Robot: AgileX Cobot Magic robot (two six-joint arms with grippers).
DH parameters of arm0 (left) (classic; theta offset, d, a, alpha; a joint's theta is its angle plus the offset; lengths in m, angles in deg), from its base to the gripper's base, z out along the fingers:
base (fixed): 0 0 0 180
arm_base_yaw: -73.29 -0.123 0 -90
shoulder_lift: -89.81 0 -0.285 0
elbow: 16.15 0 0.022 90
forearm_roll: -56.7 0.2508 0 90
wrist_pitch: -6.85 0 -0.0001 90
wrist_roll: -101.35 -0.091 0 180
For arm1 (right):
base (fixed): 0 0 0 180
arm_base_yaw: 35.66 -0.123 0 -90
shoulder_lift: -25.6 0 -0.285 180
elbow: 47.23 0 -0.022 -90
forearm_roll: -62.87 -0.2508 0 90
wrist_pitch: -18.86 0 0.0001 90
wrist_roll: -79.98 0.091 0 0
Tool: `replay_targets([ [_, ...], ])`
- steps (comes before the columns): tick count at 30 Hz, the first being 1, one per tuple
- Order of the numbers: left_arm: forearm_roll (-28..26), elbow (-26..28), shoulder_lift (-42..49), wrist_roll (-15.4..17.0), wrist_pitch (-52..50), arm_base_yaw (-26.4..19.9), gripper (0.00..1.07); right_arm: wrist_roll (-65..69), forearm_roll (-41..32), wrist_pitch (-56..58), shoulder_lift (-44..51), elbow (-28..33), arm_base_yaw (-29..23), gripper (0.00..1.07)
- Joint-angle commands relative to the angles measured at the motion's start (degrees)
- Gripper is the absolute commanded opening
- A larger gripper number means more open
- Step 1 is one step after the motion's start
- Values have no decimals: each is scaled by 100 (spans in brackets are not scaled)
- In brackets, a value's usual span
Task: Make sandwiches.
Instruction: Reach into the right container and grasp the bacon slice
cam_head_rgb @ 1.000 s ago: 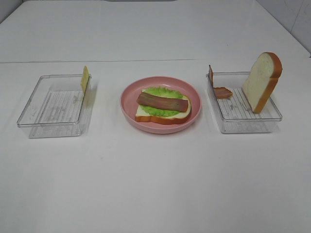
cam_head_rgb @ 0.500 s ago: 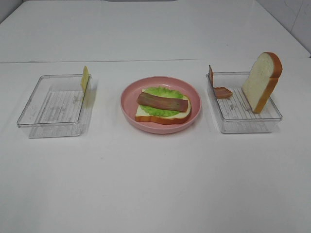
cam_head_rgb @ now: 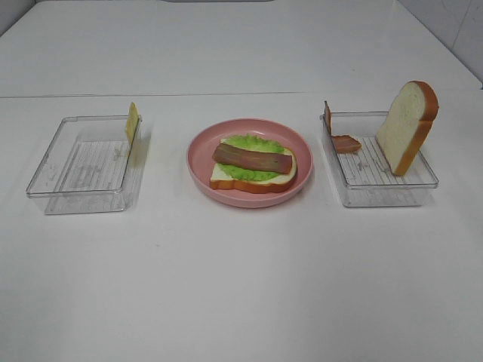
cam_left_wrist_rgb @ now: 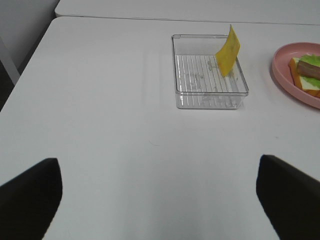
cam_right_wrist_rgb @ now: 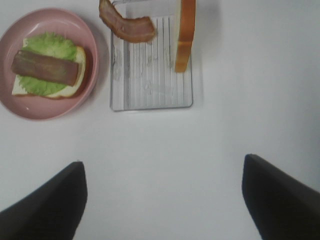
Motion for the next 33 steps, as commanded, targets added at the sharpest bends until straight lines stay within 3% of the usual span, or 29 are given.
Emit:
replay_targets([
  [1, -46, -11, 126, 0, -29, -11, 102, -52, 120, 138, -963, -1152, -92, 77],
  [3, -46, -11, 126, 0, -29, -11, 102, -52, 138, 155, -1186, -1381, -201, 77],
  [5, -46, -11, 126, 0, -29, -11, 102, 195, 309, 223, -2011, -2097, -814, 77],
  [8, -46, -11, 126, 0, -29, -11, 102, 315, 407, 229, -2240, -2263, -974, 77],
  [13, -46, -11, 126, 0, -29, -11, 102, 842, 556, 229, -3627, -3174, -1673, 77],
  [22, -46, -11, 126, 0, -29, -11, 102, 940, 304, 281, -5139, -4309, -1725, 77],
  [33, -40, -11, 120, 0, -29, -11, 102, 940, 286, -40, -6113, -4841, -1719, 76],
])
